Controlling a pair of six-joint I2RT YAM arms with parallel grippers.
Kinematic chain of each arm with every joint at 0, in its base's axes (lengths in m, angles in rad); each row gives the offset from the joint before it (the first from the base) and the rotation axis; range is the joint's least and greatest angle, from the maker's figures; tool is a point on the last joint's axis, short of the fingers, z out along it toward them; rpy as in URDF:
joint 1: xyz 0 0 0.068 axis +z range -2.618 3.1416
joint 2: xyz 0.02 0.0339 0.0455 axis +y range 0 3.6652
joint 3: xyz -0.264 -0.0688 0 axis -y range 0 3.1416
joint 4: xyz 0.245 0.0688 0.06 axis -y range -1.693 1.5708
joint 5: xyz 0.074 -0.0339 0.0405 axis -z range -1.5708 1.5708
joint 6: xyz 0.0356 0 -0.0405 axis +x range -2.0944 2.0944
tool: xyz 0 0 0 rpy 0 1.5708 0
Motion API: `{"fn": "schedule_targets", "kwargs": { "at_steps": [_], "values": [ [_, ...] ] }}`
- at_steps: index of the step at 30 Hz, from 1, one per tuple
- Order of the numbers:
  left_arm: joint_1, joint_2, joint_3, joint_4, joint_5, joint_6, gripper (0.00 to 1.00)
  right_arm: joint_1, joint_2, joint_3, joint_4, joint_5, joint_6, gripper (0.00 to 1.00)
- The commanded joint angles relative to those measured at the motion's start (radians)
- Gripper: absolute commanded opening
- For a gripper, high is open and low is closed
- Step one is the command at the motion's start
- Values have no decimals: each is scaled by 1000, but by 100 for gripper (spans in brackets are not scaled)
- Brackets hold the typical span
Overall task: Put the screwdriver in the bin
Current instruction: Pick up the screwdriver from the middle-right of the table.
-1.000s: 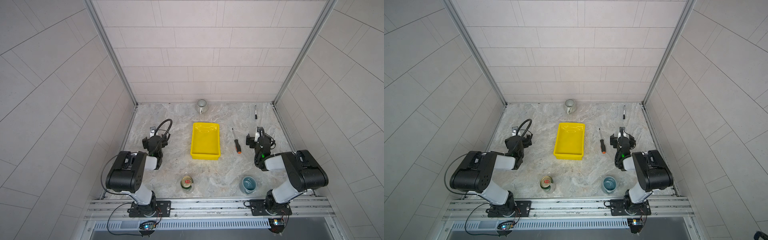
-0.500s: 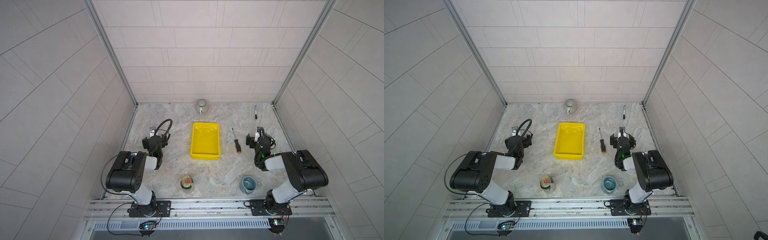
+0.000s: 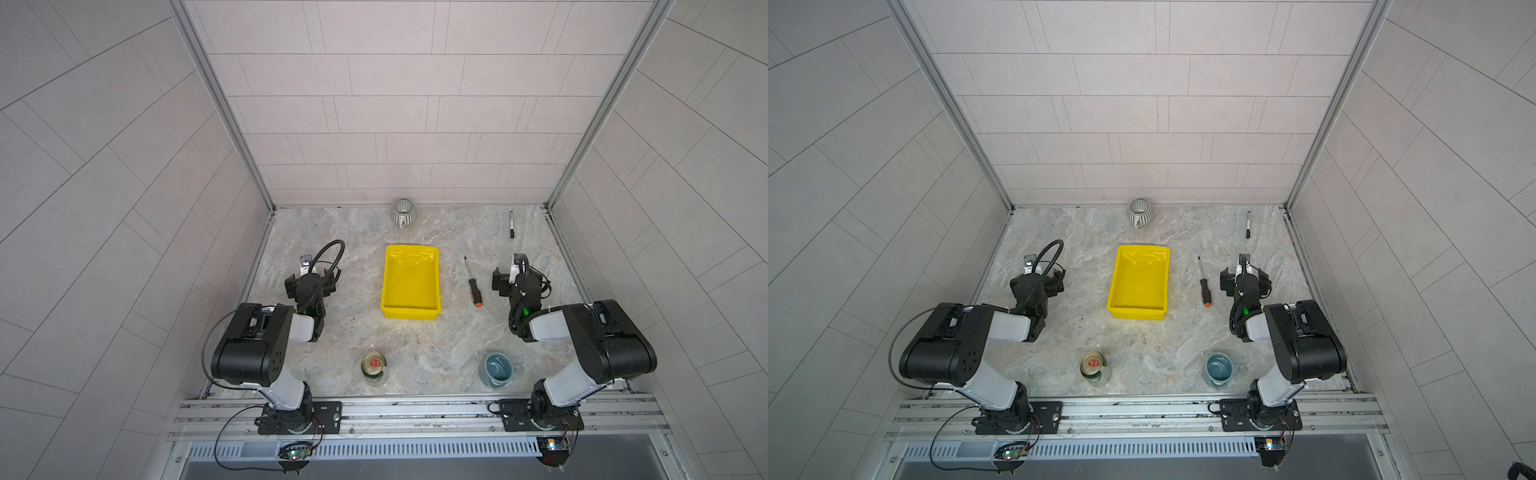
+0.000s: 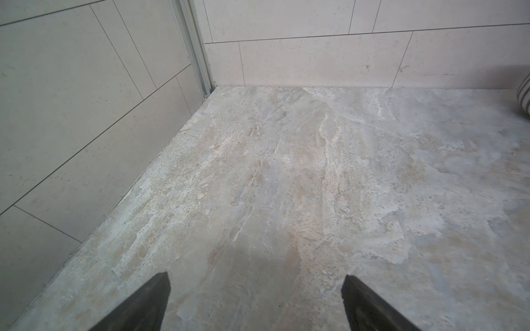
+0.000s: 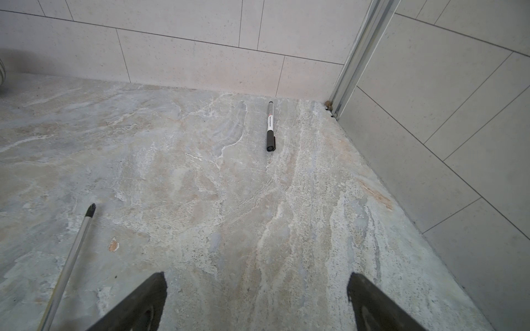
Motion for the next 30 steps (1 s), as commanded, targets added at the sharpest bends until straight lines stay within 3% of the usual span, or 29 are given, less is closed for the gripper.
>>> {"fn": "schedule_targets", "kwargs": {
  "at_steps": [1, 4, 7, 9, 11, 13, 16, 17, 19, 24, 30],
  "values": [
    [-33, -86, -24, 34, -23, 39, 100, 24, -19, -42, 83, 64, -21, 100],
    [-96, -197, 27, -147, -57, 95, 100, 48, -95, -77, 87, 131, -31, 99],
    [-210, -318, 117, -436, -118, 121, 100, 148, -249, -103, 17, 244, -105, 100],
    [-276, -391, 206, -715, -90, 116, 100, 211, -392, -75, -177, 251, -98, 99],
    [-318, -449, 296, -968, -47, 24, 100, 281, -566, 28, -550, 241, -56, 100],
    [-347, -490, 338, -1138, -2, -75, 100, 318, -686, 116, -842, 244, 70, 100],
    [-351, -551, 317, -1259, 70, -204, 100, 316, -813, 145, -1230, 293, 428, 99],
    [-350, -569, 307, -1330, 73, -298, 100, 313, -855, 96, -1304, 339, 552, 100],
    [-350, -599, 294, -1370, 124, -334, 100, 277, -936, -11, -1231, 248, 523, 100],
    [-347, -730, 209, -1292, 126, -339, 100, 273, -1085, -90, -1235, 256, 541, 99],
    [-347, -788, 196, -1313, 79, -351, 100, 273, -994, -74, -1197, 217, 533, 100]
  ]
}}
